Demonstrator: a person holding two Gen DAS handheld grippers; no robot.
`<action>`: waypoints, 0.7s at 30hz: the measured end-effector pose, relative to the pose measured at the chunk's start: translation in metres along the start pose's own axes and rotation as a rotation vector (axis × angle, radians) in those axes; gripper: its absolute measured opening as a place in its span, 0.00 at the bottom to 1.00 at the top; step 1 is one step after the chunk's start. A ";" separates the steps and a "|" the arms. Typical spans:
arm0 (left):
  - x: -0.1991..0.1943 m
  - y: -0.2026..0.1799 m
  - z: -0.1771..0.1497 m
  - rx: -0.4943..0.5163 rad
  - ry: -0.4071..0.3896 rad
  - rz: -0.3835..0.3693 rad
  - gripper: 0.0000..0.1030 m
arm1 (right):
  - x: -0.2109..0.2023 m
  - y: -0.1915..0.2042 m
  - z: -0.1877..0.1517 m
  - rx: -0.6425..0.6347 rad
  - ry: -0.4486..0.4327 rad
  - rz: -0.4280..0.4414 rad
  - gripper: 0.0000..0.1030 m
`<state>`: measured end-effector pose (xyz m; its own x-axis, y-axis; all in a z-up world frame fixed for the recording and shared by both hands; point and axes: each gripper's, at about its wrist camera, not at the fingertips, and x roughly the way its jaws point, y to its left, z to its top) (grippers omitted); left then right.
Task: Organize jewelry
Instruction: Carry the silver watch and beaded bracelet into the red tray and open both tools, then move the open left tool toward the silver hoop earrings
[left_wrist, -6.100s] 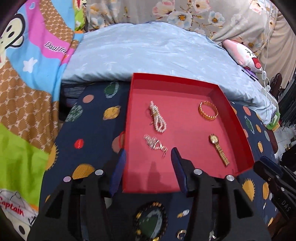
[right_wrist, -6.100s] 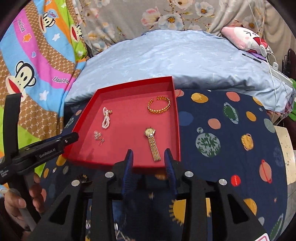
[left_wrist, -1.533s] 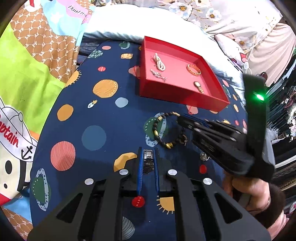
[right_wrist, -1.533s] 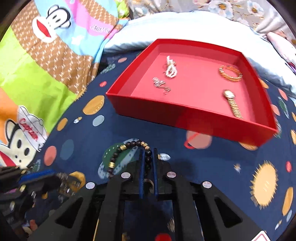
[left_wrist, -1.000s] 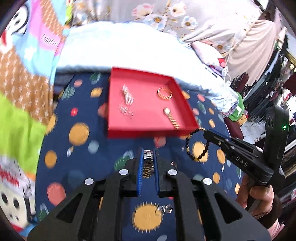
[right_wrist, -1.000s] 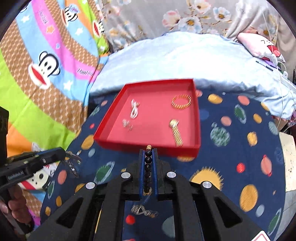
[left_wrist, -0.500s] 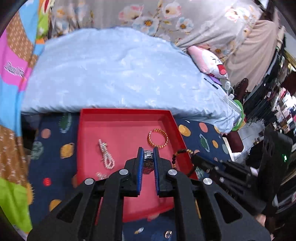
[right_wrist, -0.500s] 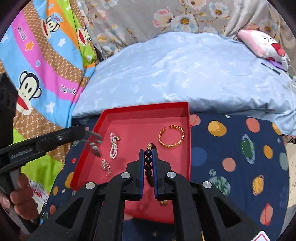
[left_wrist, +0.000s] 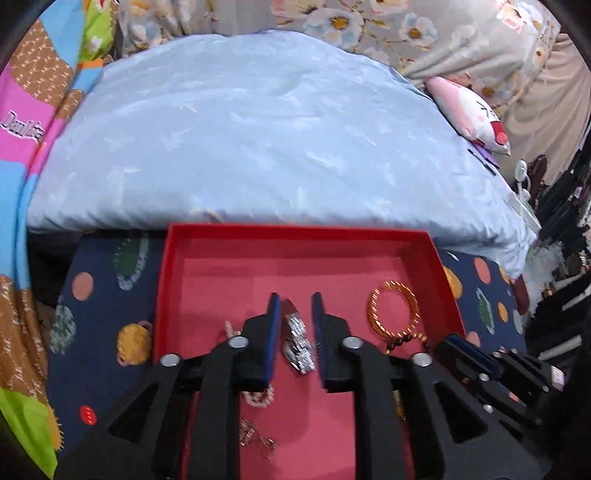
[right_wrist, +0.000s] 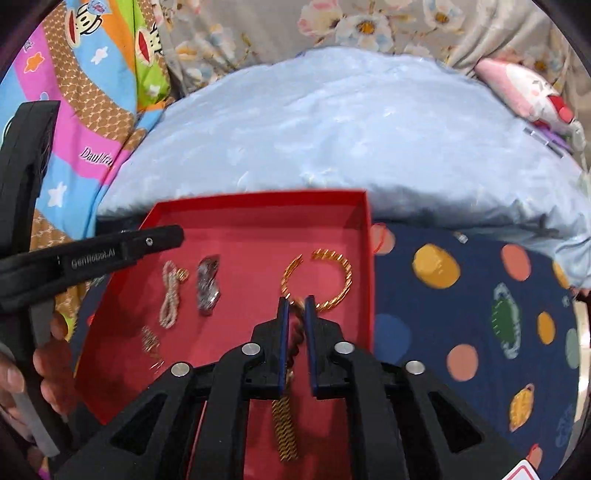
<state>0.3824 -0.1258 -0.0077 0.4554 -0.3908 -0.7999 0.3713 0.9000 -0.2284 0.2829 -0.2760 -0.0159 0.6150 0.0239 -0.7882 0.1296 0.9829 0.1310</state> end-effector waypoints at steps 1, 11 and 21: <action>-0.002 0.001 0.002 0.001 -0.011 0.017 0.32 | -0.002 0.000 0.000 0.002 -0.006 -0.005 0.15; -0.067 0.000 -0.027 0.046 -0.111 0.118 0.53 | -0.057 0.003 -0.020 0.019 -0.070 0.008 0.25; -0.120 0.012 -0.116 0.018 -0.070 0.142 0.53 | -0.120 0.012 -0.099 0.005 -0.036 -0.013 0.28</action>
<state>0.2386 -0.0455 0.0215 0.5594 -0.2734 -0.7825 0.3133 0.9437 -0.1057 0.1335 -0.2491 0.0201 0.6406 0.0047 -0.7678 0.1417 0.9821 0.1243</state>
